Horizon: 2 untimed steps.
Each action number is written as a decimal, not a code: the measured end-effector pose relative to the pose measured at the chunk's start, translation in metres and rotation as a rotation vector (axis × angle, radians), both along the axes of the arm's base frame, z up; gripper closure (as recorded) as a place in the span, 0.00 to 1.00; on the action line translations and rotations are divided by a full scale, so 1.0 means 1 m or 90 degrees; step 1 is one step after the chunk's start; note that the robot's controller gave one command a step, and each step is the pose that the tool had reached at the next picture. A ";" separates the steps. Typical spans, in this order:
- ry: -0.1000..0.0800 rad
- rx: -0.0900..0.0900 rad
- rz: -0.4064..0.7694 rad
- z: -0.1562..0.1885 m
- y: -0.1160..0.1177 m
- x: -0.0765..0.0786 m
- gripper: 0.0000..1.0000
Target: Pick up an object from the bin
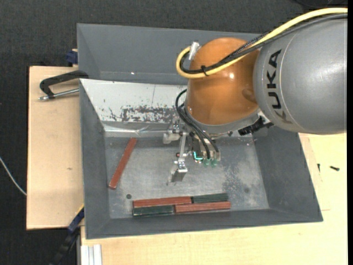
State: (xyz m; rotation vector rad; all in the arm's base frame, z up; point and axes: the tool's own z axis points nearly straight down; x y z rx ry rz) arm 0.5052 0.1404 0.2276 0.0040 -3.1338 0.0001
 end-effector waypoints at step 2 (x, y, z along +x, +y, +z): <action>-0.011 0.003 0.075 -0.024 -0.019 0.000 0.00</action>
Offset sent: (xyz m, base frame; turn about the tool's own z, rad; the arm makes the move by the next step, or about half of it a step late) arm -0.0067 -0.0648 -0.0870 -0.3211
